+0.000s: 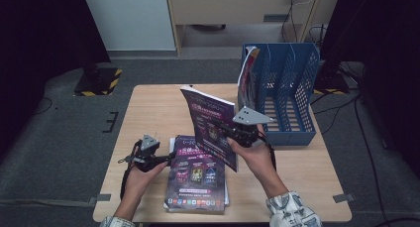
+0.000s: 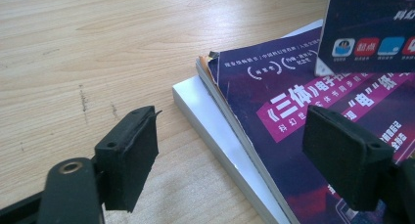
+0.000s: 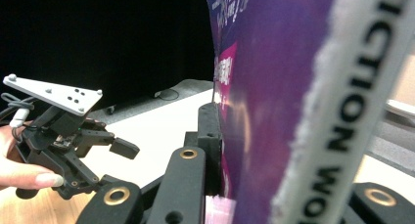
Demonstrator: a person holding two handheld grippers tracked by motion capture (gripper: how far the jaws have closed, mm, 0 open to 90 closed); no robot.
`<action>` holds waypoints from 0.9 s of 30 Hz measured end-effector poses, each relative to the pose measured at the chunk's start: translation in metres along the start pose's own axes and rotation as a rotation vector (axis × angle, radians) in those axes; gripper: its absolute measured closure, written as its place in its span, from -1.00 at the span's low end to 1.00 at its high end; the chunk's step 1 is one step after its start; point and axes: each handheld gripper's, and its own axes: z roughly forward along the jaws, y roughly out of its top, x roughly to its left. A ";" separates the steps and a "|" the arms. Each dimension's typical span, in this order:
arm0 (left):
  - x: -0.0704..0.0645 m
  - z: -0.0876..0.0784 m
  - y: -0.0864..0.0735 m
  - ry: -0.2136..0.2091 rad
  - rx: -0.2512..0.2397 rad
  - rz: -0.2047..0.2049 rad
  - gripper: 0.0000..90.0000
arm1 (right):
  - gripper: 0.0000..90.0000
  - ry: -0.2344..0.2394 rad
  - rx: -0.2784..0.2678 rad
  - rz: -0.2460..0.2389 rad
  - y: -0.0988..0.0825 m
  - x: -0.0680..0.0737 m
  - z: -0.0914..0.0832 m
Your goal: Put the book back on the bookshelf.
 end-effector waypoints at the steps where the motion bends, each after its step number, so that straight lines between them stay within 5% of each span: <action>1: 0.000 0.000 0.000 0.000 0.002 0.000 -0.55 | 0.84 -0.002 -0.002 0.002 0.000 0.000 0.000; 27: 0.001 0.000 -0.001 0.007 0.008 0.011 -0.57 | 0.84 -0.041 -0.027 0.007 0.005 -0.011 -0.015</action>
